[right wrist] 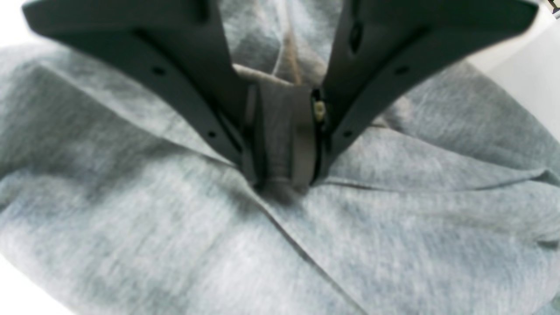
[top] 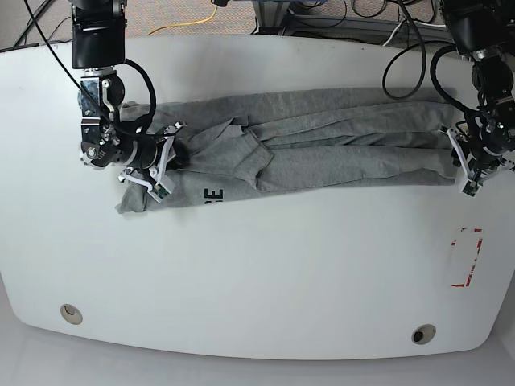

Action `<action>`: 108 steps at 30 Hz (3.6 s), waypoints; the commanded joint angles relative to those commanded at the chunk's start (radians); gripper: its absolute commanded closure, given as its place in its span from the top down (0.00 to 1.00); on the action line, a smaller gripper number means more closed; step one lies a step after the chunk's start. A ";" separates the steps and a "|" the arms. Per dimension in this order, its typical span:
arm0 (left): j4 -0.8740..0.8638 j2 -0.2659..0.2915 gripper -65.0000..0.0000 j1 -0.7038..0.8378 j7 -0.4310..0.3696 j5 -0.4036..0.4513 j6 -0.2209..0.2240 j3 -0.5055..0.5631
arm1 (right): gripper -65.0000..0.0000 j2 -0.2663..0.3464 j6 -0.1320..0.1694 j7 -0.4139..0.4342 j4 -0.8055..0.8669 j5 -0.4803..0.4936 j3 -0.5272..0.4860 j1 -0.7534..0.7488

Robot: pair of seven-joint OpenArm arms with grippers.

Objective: Layout the t-shirt on the table in an organized manner, then fold the t-shirt properly

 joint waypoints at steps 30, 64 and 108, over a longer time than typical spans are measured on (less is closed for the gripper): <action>-0.319 0.005 0.55 -0.239 0.000 0.000 0.000 -0.002 | 0.15 -0.002 0.000 0.000 0.000 0.006 -0.002 0.000; -0.221 0.002 0.34 -0.120 0.051 -0.091 0.000 0.029 | 0.15 -0.014 0.000 0.000 0.000 0.003 -0.002 0.002; -0.285 0.000 0.46 -0.124 0.051 -0.232 0.000 -0.044 | 0.15 -0.015 0.000 0.000 -0.002 0.000 -0.002 0.020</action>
